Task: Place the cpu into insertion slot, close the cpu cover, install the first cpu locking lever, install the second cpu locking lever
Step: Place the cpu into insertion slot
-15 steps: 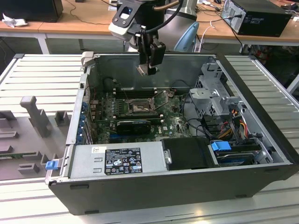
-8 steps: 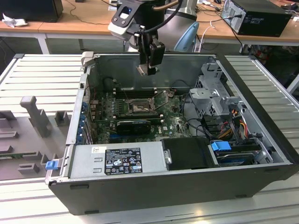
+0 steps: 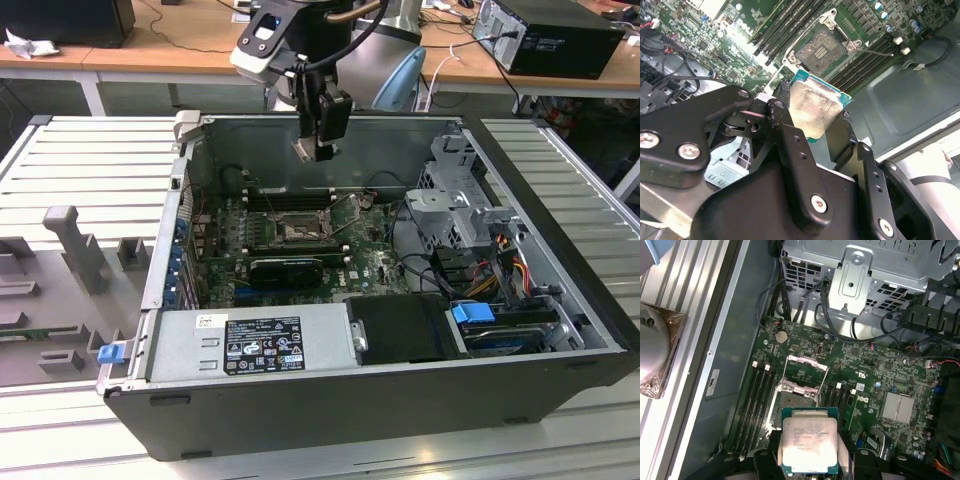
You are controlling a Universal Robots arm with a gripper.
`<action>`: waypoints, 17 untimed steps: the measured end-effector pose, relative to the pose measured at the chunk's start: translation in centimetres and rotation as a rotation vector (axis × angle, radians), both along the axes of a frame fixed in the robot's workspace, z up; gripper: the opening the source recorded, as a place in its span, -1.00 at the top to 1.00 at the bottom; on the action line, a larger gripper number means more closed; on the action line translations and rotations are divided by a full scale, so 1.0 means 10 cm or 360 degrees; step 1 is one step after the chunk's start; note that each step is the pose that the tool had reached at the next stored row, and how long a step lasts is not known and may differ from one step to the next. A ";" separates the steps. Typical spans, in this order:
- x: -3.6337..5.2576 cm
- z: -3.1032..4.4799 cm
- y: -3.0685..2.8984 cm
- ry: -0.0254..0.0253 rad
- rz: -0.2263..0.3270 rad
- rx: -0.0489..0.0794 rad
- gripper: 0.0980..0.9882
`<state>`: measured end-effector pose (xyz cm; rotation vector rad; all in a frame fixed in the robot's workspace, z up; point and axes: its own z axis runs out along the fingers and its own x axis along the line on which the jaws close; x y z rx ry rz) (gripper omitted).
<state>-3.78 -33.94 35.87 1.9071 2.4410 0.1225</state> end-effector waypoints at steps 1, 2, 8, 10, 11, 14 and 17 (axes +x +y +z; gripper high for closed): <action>0.000 -0.015 0.000 0.00005 -0.0024 -0.0003 0.03; 0.000 -0.024 0.000 0.00011 -0.0037 -0.0004 0.03; 0.000 -0.091 0.000 0.00063 -0.0211 -0.0004 0.03; 0.000 -0.105 0.000 0.00070 -0.0232 -0.0004 0.03; 0.000 -0.110 0.000 0.00070 -0.0235 -0.0004 0.03; 0.000 -0.127 0.000 0.00070 -0.0238 -0.0004 0.03; 0.000 -0.154 0.001 0.00070 -0.0240 -0.0004 0.03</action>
